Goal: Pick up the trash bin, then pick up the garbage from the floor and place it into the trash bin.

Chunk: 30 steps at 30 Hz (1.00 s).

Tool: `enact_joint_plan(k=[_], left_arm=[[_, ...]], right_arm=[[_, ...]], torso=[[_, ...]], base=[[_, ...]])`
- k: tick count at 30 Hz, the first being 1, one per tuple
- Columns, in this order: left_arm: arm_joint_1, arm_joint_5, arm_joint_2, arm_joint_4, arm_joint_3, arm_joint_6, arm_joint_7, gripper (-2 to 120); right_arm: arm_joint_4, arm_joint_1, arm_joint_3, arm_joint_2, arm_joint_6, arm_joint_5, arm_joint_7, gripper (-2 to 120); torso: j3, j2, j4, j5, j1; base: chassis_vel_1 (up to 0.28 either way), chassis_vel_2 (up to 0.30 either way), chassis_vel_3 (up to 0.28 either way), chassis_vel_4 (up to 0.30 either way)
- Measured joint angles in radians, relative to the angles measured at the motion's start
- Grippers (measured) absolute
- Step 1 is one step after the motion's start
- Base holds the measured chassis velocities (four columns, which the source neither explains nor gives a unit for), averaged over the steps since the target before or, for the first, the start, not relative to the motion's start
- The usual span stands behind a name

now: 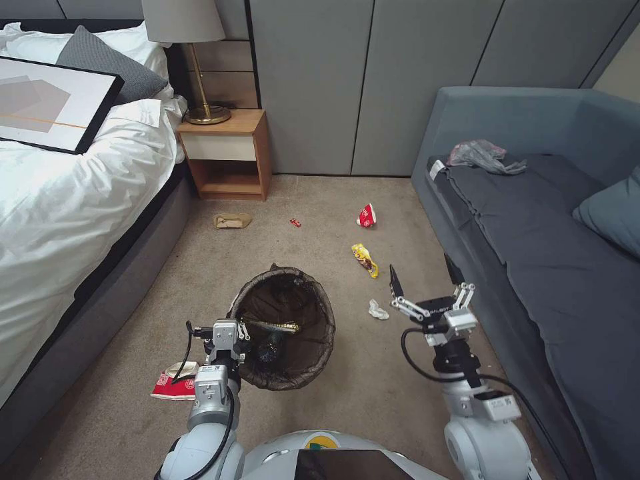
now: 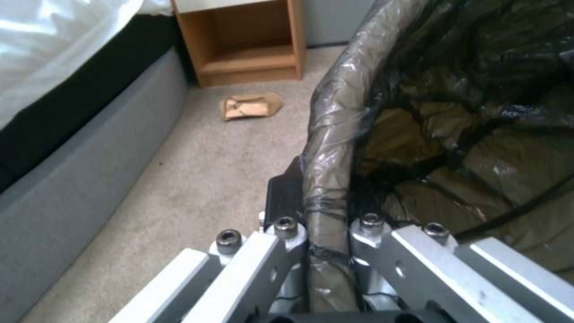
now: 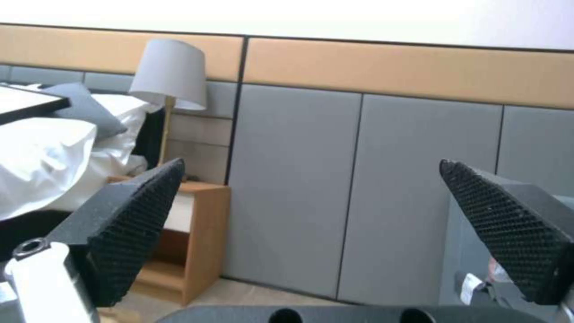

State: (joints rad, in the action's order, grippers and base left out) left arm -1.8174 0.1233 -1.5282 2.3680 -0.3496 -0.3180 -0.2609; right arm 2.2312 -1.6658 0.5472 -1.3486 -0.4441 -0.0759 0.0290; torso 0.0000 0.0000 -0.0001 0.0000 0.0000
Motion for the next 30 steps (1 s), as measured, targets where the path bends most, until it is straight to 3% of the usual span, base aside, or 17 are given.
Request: enact_joint_plan(k=[7, 11, 13, 15, 17, 22, 24, 30], left_arm=[[-0.005, 0.004, -0.007, 0.005, -0.016, 0.0, -0.002, 0], [-0.019, 0.024, -0.018, -0.003, -0.017, 0.002, -0.001, 0], [-0.029, 0.039, -0.026, -0.008, -0.017, 0.005, -0.001, 0], [-0.031, 0.043, -0.028, -0.01, -0.018, 0.007, -0.001, 0], [-0.036, 0.054, -0.036, -0.018, -0.018, 0.011, 0.0, 0], [-0.037, 0.061, -0.043, -0.023, -0.016, 0.014, 0.0, 0], [-0.039, 0.066, -0.046, -0.025, -0.014, 0.015, 0.0, 0], [-0.042, 0.065, -0.04, -0.022, -0.016, 0.015, 0.0, 0]], right_arm=[[-0.078, 0.211, -0.036, 0.095, 0.17, -0.091, -0.073, 100], [-0.198, 0.341, -0.089, 0.137, 0.289, -0.157, -0.11, 100], [-0.29, 0.455, -0.142, 0.157, 0.392, -0.24, -0.151, 100], [-0.312, 0.491, -0.158, 0.162, 0.422, -0.273, -0.161, 100], [-0.395, 0.606, -0.21, 0.171, 0.513, -0.345, -0.192, 100], [-0.476, 0.683, -0.253, 0.172, 0.564, -0.37, -0.205, 100], [-0.621, 0.787, -0.325, 0.163, 0.651, -0.394, -0.229, 100], [-0.752, 0.866, -0.386, 0.154, 0.771, -0.409, -0.23, 100]], torso=[[0.0, 0.0, 0.0004, -0.0001, 0.0], [0.0, 0.0, -0.0001, 0.0, 0.0], [0.0, 0.0, 0.0002, 0.0002, 0.0], [0.0, 0.0, 0.0004, 0.0002, 0.0], [0.0, 0.0, 0.0004, -0.0001, 0.0], [0.0, 0.0, 0.0003, -0.0003, 0.0], [0.0, 0.0, 0.0001, -0.0001, 0.0], [0.0, 0.0, 0.0003, -0.0001, 0.0]], base=[[0.0, 0.0, 0.0, 0.0], [0.0, 0.0, 0.0, 0.0], [0.0, 0.0, 0.0, 0.0], [0.0, 0.0, 0.0, 0.0], [0.0, 0.0, 0.0, 0.0], [0.0, 0.0, 0.0, 0.0], [0.0, 0.0, 0.0, 0.0], [0.0, 0.0, 0.0, 0.0]])
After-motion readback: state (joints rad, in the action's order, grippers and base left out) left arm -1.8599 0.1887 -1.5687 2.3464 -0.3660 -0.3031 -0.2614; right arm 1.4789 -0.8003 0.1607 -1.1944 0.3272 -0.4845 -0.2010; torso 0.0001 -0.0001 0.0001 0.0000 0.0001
